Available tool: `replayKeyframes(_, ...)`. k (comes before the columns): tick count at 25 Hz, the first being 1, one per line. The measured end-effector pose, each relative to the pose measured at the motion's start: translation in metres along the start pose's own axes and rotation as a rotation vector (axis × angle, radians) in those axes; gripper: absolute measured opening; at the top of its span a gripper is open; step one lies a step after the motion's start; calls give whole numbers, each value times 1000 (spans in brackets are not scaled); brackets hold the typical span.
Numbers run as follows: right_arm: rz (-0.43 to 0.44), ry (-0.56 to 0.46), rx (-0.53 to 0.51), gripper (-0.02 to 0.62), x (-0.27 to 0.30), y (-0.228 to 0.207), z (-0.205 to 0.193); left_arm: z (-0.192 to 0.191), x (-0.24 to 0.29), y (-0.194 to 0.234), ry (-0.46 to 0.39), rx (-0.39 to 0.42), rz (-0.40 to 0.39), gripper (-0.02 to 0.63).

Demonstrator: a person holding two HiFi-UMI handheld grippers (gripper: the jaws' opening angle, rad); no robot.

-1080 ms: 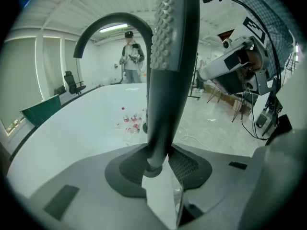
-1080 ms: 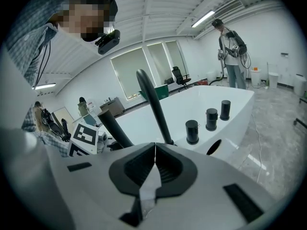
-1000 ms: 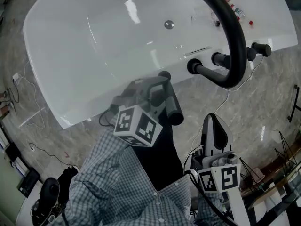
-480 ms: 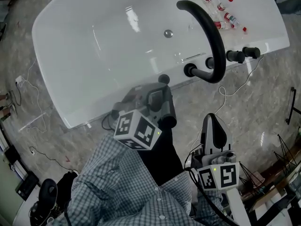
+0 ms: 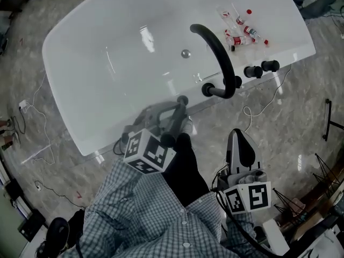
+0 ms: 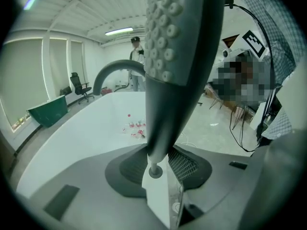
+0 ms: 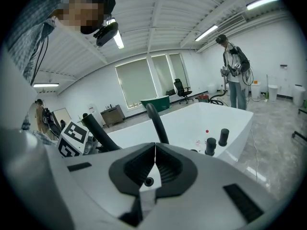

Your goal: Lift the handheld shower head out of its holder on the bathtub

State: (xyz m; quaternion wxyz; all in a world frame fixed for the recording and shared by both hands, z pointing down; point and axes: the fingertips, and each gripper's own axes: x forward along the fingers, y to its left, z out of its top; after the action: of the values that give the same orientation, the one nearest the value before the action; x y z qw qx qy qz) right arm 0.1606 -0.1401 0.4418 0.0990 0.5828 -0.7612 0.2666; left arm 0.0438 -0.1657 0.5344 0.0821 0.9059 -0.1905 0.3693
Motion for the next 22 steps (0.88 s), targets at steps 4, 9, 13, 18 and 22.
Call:
replayKeyframes(4, 2, -21, -11, 17, -6, 6, 17, 15, -16, 5, -11, -3, 12, 132)
replayKeyframes(9, 5, -48, -26, 17, -18, 16, 36, 35, -41, 5, -25, 1, 26, 132)
replayKeyframes(13, 6, -70, -39, 17, -25, 21, 53, 48, -58, 5, -30, 8, 31, 132)
replayKeyframes(18, -1, -103, -51, 17, -33, 27, 75, 62, -78, 4, -30, 18, 38, 132)
replayKeyframes(22, -2, -130, -64, 17, -38, 28, 90, 75, -91, 4, -40, 27, 44, 132)
